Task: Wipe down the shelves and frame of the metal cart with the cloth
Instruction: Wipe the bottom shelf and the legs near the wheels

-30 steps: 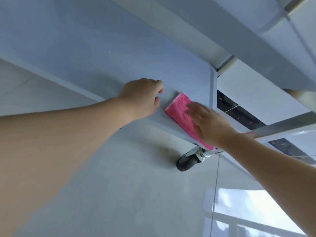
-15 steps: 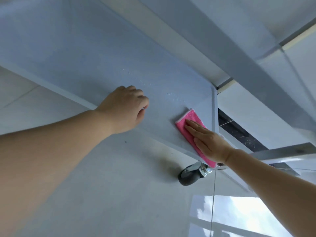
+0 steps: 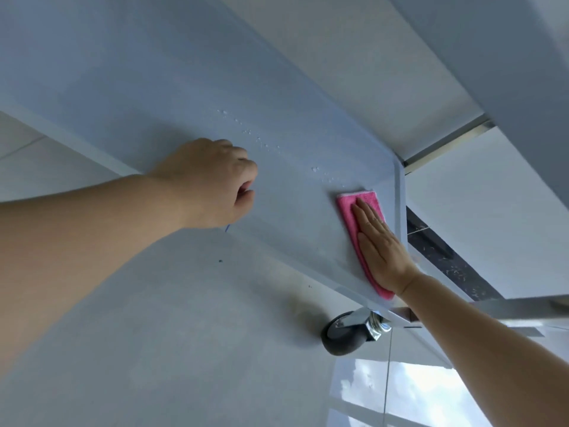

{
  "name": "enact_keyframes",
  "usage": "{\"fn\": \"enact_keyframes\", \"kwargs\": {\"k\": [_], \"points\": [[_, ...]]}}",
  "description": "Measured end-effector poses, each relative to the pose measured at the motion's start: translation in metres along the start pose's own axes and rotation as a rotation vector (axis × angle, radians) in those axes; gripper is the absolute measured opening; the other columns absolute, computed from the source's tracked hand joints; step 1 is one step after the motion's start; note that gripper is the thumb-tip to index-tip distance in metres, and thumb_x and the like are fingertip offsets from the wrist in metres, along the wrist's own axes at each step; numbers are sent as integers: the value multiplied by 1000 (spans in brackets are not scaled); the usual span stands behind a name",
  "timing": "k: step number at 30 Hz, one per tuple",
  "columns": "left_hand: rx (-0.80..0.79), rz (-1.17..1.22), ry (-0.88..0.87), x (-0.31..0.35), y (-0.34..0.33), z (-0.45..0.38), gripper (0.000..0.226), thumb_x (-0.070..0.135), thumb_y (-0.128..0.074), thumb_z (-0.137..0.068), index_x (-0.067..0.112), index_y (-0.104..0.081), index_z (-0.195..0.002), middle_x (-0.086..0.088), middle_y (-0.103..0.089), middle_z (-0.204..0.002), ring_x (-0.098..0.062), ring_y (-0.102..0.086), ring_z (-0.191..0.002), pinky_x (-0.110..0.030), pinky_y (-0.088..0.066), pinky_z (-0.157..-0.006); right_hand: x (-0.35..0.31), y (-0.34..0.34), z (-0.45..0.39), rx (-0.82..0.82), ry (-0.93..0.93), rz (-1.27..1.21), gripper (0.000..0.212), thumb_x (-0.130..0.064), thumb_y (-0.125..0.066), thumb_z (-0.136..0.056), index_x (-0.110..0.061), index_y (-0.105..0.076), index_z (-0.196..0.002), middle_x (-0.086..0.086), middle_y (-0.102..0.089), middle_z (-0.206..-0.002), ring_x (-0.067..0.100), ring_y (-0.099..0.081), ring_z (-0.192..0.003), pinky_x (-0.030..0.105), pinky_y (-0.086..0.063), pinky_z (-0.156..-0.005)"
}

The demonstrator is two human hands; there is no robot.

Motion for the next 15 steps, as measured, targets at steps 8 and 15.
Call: {"fn": "enact_keyframes", "kwargs": {"k": [8, 15], "points": [[43, 1, -12, -5, -3, 5, 21, 27, -53, -80, 17, -45, -63, 3, -44, -62, -22, -43, -63, -31, -36, -59, 80, 8, -54, 12, -347, 43, 49, -29, -20, -101, -20, -11, -148, -3, -5, -158, 9, -3, -144, 22, 1, -113], [45, -37, 41, -5, -4, 6, 20, 29, -46, -80, 17, -44, -64, 4, -43, -65, -21, -41, -66, -32, -37, -63, 118, 20, -106, 15, -459, 38, 50, -27, -19, -101, -16, -10, -149, 1, -6, -158, 14, -5, -145, 28, -5, -116]]}}
Point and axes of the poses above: each hand's wrist, its own z-axis away from the middle knuckle, its own y-axis out of the back of the hand, x = y × z, the point moved 9 cm from there along -z, towards the middle knuckle
